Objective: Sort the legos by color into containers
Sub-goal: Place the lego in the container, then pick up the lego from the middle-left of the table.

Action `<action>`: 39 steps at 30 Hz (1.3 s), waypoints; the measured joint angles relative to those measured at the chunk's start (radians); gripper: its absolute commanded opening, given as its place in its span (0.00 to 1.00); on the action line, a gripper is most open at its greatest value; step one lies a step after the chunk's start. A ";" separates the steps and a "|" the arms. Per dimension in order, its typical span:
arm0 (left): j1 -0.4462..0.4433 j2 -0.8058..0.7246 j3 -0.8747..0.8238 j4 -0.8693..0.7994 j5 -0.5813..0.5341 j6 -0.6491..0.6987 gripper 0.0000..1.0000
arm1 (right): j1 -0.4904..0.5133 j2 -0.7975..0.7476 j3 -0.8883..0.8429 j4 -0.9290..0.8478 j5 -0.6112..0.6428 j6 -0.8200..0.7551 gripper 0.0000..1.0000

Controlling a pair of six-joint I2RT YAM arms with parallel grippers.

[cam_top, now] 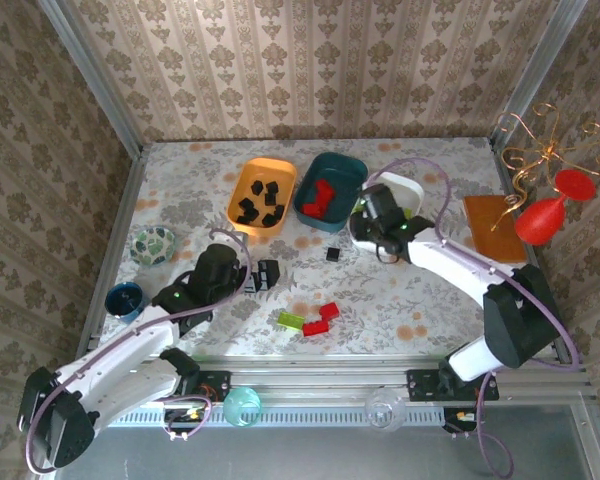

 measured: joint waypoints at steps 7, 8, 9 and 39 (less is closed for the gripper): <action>-0.015 0.050 0.003 0.009 0.049 0.005 1.00 | -0.129 0.185 0.158 -0.082 0.042 0.043 0.48; -0.024 0.062 0.006 0.008 0.054 0.009 1.00 | -0.134 0.205 0.182 -0.093 0.047 0.046 0.59; -0.032 0.072 0.008 0.005 0.063 0.012 1.00 | -0.137 0.219 0.199 -0.100 0.048 0.050 0.70; -0.519 0.565 0.259 -0.165 0.096 0.261 0.60 | 0.036 -0.055 -0.072 -0.092 0.025 0.100 0.86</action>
